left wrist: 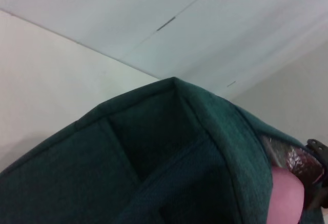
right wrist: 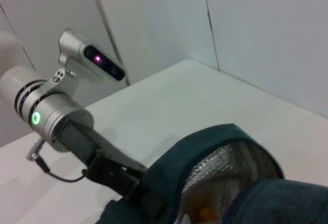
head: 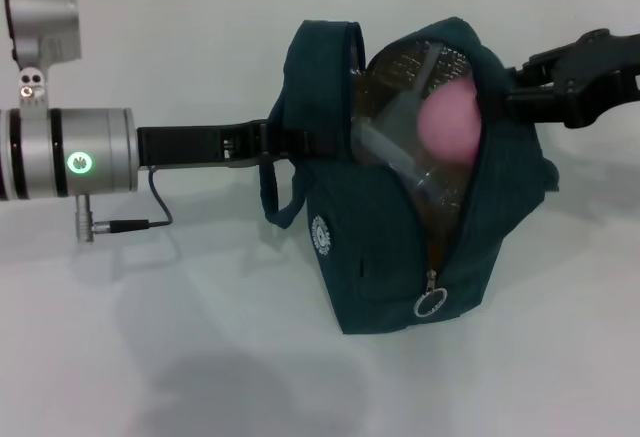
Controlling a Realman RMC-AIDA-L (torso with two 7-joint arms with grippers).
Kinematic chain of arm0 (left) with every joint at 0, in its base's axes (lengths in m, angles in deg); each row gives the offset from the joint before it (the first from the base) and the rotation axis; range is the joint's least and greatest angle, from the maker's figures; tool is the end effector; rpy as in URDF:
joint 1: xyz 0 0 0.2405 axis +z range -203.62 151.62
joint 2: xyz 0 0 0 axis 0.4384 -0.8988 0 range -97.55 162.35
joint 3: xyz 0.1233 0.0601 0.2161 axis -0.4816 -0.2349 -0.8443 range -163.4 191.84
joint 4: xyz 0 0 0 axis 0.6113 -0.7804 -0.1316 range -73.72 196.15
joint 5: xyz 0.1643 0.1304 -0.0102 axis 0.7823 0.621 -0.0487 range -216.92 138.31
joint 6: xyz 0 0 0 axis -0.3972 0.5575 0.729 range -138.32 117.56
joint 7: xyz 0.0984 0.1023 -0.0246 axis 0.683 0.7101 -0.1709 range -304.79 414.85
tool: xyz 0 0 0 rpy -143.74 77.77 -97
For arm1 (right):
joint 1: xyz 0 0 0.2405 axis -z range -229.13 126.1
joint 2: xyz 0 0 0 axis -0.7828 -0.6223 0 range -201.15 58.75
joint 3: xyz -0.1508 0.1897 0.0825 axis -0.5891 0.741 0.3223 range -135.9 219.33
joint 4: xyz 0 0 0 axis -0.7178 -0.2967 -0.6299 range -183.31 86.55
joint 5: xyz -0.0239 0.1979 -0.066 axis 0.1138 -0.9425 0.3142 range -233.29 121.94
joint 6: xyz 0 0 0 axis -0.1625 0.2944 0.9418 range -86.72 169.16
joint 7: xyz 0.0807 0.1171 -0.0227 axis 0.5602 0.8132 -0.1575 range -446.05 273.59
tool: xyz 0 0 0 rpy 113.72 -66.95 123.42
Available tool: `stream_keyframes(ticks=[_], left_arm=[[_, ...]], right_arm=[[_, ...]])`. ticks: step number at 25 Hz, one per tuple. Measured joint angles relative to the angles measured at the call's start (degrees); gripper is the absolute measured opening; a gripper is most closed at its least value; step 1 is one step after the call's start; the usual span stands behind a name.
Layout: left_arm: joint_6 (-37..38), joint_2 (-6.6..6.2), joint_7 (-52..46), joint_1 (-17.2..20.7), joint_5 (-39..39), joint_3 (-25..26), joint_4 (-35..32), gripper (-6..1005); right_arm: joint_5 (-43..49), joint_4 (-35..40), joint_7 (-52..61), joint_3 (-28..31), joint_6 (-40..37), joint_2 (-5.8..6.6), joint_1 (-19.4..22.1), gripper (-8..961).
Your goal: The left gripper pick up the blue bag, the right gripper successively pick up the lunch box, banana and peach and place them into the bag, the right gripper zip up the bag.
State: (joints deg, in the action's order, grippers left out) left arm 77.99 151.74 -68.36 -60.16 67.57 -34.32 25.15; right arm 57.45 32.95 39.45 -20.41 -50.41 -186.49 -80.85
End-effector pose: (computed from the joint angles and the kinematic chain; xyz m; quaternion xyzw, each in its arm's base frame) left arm -0.2202 0.3431 -0.0185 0.8128 0.5120 0.2769 0.0225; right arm 0.1459 0.3507 0.0707 -0.9593 0.2182 0.1269 0.1269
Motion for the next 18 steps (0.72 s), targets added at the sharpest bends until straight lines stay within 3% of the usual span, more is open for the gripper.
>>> stream_keyframes(ticks=[6, 11, 18], left_arm=[[-0.3, 0.05, 0.0, 1.2, 0.0, 0.1, 0.0, 37], [-1.0, 0.05, 0.0, 1.9, 0.0, 0.2, 0.0, 38], [-1.4, 0.01, 0.0, 2.7, 0.0, 0.2, 0.0, 38]], right_arm=[[0.0, -0.2, -0.8, 1.2, -0.3, 0.04, 0.1, 402], [-0.6, -0.6, -2.0, 2.3, -0.3, -0.02, 0.1, 511], [-8.7, -2.5, -6.7, 5.2, -1.6, 0.07, 1.6, 655]])
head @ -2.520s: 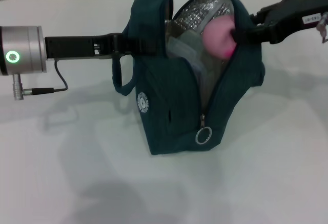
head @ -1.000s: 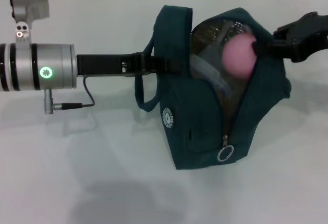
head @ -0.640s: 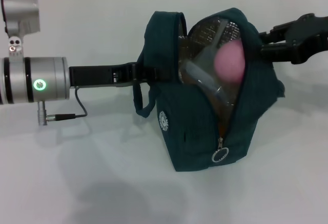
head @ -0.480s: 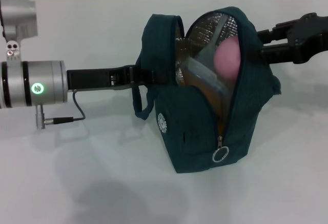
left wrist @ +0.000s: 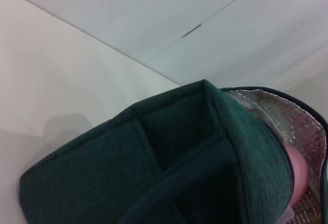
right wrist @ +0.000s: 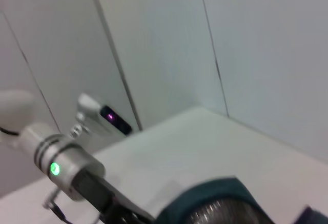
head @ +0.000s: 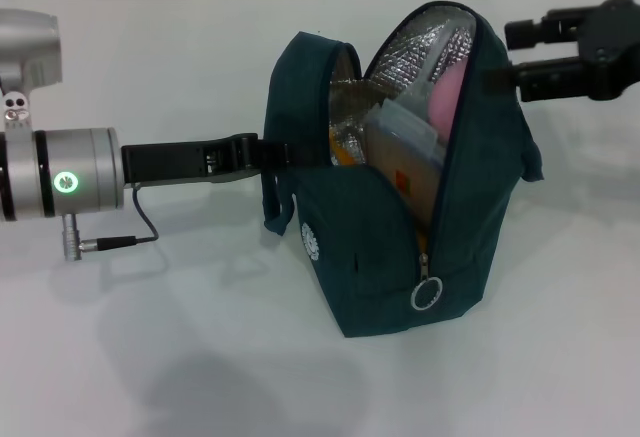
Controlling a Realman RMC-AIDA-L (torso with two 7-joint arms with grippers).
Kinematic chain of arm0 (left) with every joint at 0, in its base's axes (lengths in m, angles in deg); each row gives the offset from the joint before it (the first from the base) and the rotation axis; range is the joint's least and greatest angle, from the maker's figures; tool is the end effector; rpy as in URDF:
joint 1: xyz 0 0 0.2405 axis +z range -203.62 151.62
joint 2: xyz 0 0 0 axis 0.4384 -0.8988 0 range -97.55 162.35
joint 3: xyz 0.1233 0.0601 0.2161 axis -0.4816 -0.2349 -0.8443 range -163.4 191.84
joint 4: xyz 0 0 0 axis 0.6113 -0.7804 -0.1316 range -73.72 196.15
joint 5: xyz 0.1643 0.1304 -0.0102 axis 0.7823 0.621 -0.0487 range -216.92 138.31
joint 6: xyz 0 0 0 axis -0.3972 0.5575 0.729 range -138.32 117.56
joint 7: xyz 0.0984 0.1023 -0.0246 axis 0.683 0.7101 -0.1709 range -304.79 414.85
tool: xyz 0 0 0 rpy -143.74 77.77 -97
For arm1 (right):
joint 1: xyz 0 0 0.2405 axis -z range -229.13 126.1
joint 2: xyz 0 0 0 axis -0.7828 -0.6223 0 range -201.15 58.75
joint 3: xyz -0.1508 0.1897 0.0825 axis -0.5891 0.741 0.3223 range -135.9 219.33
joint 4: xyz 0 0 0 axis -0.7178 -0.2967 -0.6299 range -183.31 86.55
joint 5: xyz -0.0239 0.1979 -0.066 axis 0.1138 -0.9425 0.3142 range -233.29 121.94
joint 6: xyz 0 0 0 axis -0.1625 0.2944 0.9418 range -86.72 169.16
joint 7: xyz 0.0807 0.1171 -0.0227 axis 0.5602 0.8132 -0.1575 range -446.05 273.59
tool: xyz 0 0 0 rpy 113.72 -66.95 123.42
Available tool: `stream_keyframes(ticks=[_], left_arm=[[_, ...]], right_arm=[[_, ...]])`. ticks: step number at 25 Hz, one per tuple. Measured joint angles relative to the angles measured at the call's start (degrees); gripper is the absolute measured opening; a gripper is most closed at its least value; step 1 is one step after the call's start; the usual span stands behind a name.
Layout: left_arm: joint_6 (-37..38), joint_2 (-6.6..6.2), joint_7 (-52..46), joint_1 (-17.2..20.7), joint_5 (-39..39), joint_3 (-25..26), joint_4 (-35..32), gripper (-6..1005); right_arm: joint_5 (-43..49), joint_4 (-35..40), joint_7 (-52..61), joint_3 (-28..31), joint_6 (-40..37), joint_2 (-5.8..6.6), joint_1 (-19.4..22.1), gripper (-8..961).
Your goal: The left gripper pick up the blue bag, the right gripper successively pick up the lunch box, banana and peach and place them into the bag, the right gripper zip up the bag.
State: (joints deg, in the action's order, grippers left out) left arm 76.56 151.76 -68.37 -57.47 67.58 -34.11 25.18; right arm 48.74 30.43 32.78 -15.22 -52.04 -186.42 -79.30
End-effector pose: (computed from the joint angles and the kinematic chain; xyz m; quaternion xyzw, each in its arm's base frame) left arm -0.2382 0.3356 -0.0183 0.7979 0.5345 0.2787 0.0034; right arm 0.1496 0.3456 0.0885 -0.9516 0.1907 0.2067 0.1244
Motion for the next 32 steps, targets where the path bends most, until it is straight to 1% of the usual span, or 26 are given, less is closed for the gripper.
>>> stream_keyframes(ticks=[4, 5, 9, 13, 15, 18, 21, 24, 27, 32], left_arm=[[0.0, -0.08, 0.0, 0.1, 0.0, 0.0, 0.0, 38], [0.0, -0.10, 0.0, 0.1, 0.0, 0.0, 0.0, 38], [0.0, -0.10, 0.0, 0.1, 0.0, 0.0, 0.0, 38], [0.0, -0.10, 0.0, 0.1, -0.1, 0.0, 0.0, 38], [0.0, -0.10, 0.0, 0.1, -0.2, 0.0, 0.0, 38], [0.0, -0.10, 0.0, 0.1, -0.3, 0.0, 0.0, 38], [0.0, -0.09, 0.0, 0.1, -0.3, 0.0, 0.0, 38], [-0.1, -0.05, 0.0, -0.1, -0.4, 0.0, 0.0, 39], [-0.1, 0.00, 0.0, -0.2, -0.4, 0.0, 0.0, 39], [-0.1, -0.01, 0.0, -0.3, -0.4, 0.0, 0.0, 39]], right_arm=[[-4.9, -0.4, -4.7, 2.0, -2.2, 0.04, 1.9, 708], [-5.7, -0.5, -5.7, 2.5, -3.1, 0.05, 2.3, 707], [-9.5, -1.9, -11.9, 4.1, -10.3, 0.06, 4.2, 704], [-9.7, -4.7, -19.1, 3.9, -17.7, 0.05, 6.3, 700], [-9.4, -7.7, -24.3, 3.5, -20.8, -0.04, 7.6, 699], [-8.0, -12.5, -30.5, 3.2, -23.1, 0.00, 8.7, 697], [-3.3, -18.4, -35.9, 3.0, -22.7, 0.07, 9.0, 694], [0.2, -25.7, -40.3, 2.9, -18.9, 0.02, 8.6, 691], [0.6, -32.8, -45.2, 2.7, -14.8, -0.20, 7.8, 686], [-0.1, -40.3, -48.8, 2.0, -9.4, -0.67, 5.5, 677]])
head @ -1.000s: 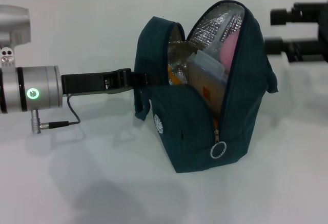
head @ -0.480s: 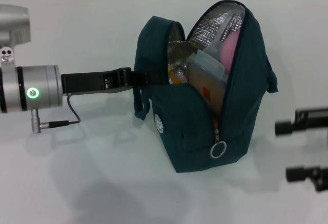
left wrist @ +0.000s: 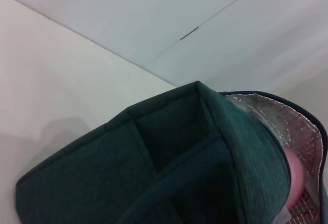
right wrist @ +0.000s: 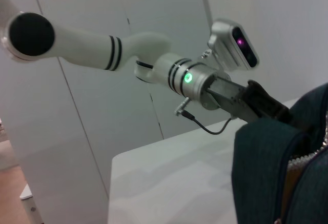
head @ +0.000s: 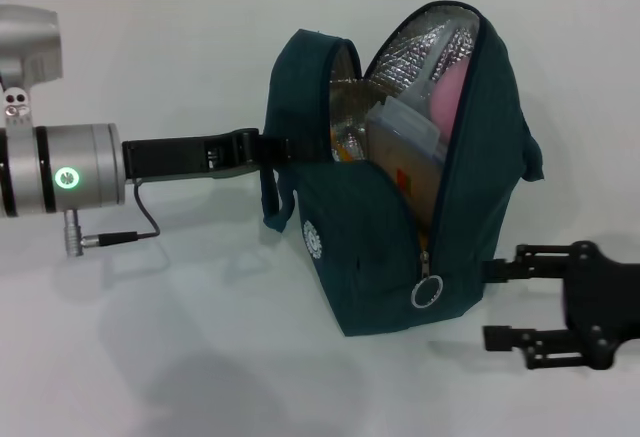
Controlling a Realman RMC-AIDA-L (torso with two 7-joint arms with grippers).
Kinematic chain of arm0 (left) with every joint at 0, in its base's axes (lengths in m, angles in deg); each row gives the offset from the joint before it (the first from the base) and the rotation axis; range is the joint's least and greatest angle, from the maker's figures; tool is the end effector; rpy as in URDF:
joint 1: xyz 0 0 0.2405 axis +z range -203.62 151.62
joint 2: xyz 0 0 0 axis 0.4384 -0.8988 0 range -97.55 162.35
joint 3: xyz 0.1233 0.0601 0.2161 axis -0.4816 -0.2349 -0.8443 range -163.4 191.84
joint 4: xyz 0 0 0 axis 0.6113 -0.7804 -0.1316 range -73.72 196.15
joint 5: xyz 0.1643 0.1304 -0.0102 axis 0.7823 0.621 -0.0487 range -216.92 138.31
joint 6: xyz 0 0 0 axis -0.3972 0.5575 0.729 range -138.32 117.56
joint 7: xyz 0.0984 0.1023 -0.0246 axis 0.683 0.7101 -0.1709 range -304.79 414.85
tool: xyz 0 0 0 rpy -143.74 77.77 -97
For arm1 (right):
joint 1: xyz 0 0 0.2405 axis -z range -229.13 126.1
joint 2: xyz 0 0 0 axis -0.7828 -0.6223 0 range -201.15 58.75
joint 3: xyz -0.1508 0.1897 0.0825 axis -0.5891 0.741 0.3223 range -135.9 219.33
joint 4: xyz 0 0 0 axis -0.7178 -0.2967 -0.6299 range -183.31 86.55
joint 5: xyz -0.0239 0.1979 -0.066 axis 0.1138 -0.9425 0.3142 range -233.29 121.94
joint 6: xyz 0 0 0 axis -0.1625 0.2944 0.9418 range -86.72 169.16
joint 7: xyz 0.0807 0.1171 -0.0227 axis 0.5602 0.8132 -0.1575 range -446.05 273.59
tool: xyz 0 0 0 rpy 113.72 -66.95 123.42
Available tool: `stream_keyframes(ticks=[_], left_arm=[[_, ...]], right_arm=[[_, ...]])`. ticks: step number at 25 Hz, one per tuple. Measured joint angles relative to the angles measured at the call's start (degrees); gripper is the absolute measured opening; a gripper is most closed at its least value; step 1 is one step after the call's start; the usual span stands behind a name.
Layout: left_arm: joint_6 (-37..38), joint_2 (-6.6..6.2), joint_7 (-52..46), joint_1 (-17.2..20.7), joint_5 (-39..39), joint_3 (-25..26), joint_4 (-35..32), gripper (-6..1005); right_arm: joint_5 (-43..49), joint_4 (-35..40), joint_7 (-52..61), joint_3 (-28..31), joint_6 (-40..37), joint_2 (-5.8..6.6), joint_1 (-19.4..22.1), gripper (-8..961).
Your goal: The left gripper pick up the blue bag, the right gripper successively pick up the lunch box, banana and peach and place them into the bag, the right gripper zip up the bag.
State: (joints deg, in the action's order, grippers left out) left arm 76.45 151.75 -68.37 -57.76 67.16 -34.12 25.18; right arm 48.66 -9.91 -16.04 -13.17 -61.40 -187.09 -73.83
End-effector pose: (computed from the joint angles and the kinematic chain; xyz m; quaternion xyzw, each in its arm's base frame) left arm -0.2359 0.3375 -0.0177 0.7982 0.5323 0.2821 0.0032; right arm 0.2661 0.2680 0.0015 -0.9555 0.1204 0.2690 0.0136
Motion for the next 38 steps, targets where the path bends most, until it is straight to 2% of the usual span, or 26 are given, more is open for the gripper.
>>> stream_keyframes(ticks=[5, 12, 29, 38], left_arm=[[0.0, -0.06, 0.0, -0.2, 0.0, 0.0, 0.0, 39], [0.0, -0.18, 0.0, -0.3, 0.0, 0.0, 0.0, 39], [-0.1, -0.13, 0.0, -0.3, -0.2, 0.0, 0.0, 40], [-0.1, -0.09, 0.0, -0.3, -0.3, 0.0, 0.0, 40]], right_arm=[[-1.4, -4.5, -1.4, -4.2, 4.3, -0.12, -2.6, 668], [-5.0, -5.0, -1.5, -12.1, 10.2, -0.15, -3.1, 655], [-7.9, -5.1, -1.5, -13.4, 12.1, -0.30, -3.0, 625], [-13.0, -5.3, -2.0, -20.0, 14.4, -0.32, -3.3, 609]])
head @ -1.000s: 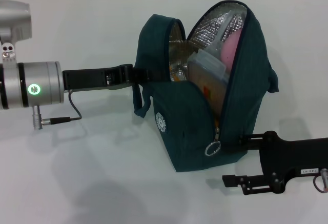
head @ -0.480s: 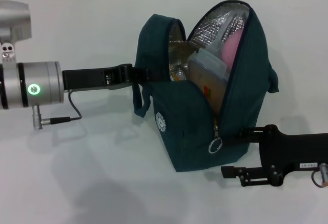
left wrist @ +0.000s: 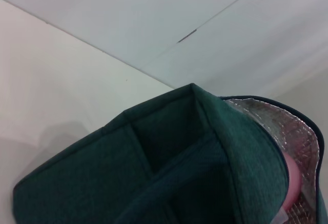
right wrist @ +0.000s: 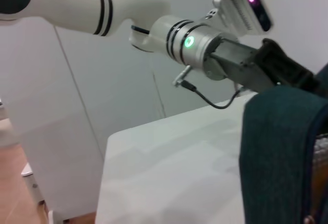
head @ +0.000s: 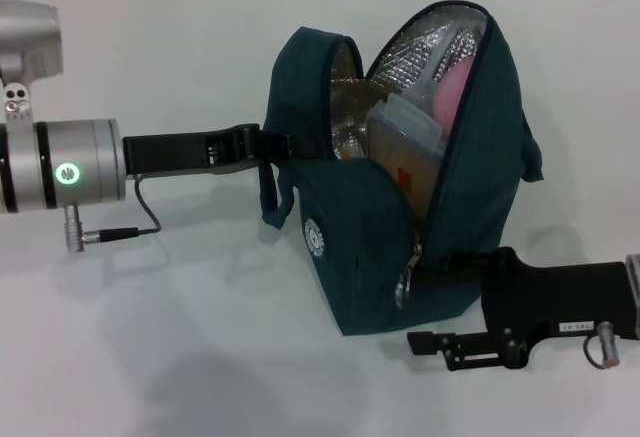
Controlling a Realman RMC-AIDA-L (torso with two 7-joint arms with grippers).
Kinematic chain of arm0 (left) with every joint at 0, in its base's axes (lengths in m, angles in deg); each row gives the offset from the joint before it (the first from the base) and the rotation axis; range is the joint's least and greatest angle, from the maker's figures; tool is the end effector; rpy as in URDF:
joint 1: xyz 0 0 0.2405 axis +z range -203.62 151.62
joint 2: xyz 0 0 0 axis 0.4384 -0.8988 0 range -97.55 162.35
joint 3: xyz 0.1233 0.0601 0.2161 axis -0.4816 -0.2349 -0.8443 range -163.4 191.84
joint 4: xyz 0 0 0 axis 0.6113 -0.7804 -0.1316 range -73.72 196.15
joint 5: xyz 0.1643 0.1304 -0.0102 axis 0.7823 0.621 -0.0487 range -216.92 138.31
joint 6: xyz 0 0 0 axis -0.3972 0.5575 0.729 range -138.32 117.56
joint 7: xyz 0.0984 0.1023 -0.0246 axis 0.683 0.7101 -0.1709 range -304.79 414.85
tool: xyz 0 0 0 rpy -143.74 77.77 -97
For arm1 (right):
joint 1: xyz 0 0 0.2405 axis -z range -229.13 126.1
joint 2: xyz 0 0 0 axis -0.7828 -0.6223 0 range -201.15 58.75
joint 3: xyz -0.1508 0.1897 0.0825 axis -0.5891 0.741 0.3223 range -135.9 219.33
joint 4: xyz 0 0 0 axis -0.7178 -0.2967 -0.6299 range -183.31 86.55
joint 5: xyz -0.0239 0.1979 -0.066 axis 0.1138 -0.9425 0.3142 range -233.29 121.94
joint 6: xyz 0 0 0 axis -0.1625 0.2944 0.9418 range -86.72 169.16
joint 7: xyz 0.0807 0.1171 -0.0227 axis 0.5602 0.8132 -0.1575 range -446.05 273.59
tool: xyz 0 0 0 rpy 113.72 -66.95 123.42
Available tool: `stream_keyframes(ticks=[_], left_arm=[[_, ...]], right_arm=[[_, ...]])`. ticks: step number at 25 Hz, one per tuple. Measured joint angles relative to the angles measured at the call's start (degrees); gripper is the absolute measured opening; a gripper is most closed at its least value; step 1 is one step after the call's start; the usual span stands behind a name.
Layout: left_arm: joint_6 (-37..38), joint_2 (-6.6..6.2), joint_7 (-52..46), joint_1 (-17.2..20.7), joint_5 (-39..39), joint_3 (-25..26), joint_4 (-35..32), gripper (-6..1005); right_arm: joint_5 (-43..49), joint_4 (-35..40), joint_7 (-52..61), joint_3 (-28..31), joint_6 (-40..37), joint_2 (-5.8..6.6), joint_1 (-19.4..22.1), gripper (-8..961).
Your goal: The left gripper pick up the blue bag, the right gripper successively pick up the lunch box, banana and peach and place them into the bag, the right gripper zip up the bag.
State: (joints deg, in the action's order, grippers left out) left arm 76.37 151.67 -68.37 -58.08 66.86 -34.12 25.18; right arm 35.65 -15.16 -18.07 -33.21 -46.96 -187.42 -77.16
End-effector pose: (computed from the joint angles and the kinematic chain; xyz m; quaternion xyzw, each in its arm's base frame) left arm -0.2339 0.3395 -0.0168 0.7990 0.5298 0.2843 0.0027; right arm 0.2460 0.2826 -0.0506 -0.9641 0.1103 0.2415 0.0052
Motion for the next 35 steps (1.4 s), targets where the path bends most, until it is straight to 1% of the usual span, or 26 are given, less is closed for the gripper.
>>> stream_keyframes(ticks=[5, 11, 23, 29, 35], left_arm=[[0.0, 0.00, 0.0, 0.2, 0.0, 0.0, 0.0, 40], [0.0, 0.00, 0.0, 0.4, 0.0, 0.0, 0.0, 40], [0.3, 0.00, 0.0, 0.7, 0.0, 0.0, 0.0, 41], [0.4, 0.00, 0.0, 0.9, 0.0, 0.0, 0.0, 41], [0.4, 0.00, 0.0, 0.9, 0.0, 0.0, 0.0, 41]], right_arm=[[-2.3, 0.0, -0.1, -2.7, 1.0, 0.07, -0.2, 600], [-3.9, 0.0, -0.1, -2.5, 1.3, 0.44, 0.8, 589], [-3.9, 0.0, 1.4, -2.4, 2.7, 0.47, 1.0, 568], [-3.9, 0.0, 1.7, -2.0, 2.5, 0.54, 1.2, 372], [-3.9, 0.1, 1.4, -1.8, 3.0, 0.56, 1.6, 265]])
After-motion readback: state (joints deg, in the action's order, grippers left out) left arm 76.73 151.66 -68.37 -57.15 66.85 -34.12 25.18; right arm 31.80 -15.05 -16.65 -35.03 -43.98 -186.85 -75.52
